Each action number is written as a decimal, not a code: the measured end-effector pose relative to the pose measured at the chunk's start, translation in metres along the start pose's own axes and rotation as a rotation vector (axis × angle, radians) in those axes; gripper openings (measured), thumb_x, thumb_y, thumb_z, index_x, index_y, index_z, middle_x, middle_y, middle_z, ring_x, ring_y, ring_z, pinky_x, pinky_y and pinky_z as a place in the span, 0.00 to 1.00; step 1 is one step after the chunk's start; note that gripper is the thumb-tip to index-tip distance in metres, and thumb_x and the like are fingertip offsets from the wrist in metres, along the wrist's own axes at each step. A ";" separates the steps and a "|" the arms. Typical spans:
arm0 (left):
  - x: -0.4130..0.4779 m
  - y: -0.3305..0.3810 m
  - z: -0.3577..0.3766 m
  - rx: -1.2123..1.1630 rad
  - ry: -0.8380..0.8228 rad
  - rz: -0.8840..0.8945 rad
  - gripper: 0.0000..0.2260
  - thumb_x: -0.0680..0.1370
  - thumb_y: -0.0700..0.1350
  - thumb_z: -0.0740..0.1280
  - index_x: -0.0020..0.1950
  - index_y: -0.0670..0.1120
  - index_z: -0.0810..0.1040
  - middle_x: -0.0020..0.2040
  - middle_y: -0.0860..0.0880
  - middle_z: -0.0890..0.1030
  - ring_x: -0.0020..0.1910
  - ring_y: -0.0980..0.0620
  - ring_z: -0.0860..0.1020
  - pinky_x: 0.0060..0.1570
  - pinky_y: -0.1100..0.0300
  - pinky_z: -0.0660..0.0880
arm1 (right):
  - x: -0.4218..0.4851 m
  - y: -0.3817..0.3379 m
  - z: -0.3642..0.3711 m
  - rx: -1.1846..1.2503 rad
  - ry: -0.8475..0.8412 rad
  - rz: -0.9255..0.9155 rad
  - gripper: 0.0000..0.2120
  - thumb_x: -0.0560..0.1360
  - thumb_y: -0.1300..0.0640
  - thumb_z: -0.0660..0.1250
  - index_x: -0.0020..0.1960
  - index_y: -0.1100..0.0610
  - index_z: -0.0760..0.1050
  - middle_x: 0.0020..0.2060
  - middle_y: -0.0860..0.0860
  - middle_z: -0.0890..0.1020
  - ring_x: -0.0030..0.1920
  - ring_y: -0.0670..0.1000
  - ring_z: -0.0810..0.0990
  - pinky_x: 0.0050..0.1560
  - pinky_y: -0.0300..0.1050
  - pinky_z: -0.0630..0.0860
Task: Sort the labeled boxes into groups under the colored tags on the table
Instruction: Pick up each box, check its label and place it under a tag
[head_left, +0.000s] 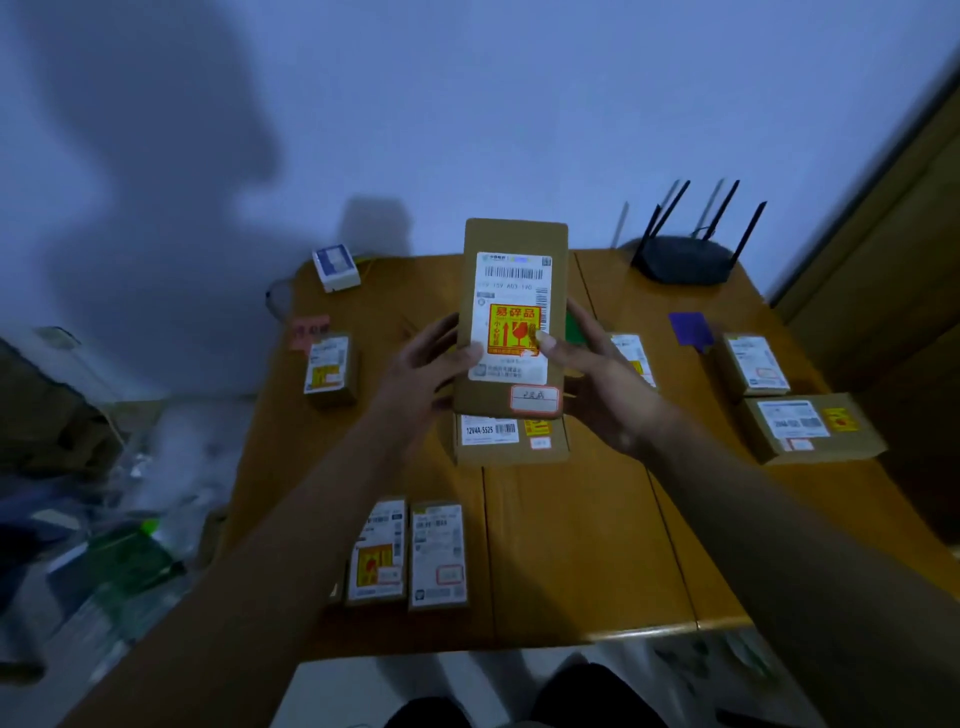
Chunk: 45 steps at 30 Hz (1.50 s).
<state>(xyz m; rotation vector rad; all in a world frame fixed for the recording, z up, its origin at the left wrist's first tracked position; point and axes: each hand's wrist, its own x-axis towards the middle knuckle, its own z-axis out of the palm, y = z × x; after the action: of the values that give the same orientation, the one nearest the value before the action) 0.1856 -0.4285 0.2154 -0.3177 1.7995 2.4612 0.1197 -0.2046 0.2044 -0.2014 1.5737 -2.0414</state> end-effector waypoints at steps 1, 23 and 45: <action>-0.002 0.002 0.001 0.005 -0.001 0.008 0.26 0.77 0.42 0.74 0.75 0.51 0.74 0.67 0.49 0.82 0.58 0.48 0.85 0.48 0.51 0.84 | -0.001 -0.003 0.000 -0.003 0.000 0.000 0.40 0.76 0.51 0.78 0.80 0.33 0.60 0.63 0.54 0.86 0.61 0.62 0.86 0.56 0.63 0.84; 0.018 -0.081 0.058 0.147 0.093 -0.164 0.15 0.82 0.47 0.68 0.69 0.55 0.76 0.61 0.49 0.84 0.56 0.51 0.85 0.47 0.58 0.81 | -0.036 0.043 -0.065 -0.124 0.246 0.164 0.31 0.70 0.43 0.79 0.70 0.39 0.73 0.61 0.51 0.87 0.58 0.52 0.88 0.53 0.51 0.85; 0.133 -0.264 0.222 0.305 0.169 -0.657 0.18 0.84 0.45 0.64 0.75 0.45 0.73 0.58 0.48 0.84 0.48 0.55 0.83 0.40 0.63 0.79 | -0.003 0.135 -0.322 -0.219 0.295 0.543 0.23 0.80 0.55 0.72 0.74 0.53 0.75 0.59 0.50 0.87 0.57 0.53 0.87 0.56 0.54 0.83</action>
<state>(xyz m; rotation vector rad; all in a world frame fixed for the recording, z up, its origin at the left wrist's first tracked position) 0.0771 -0.1444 0.0058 -0.9357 1.7230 1.7316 0.0263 0.0475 -0.0179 0.4250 1.7851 -1.5235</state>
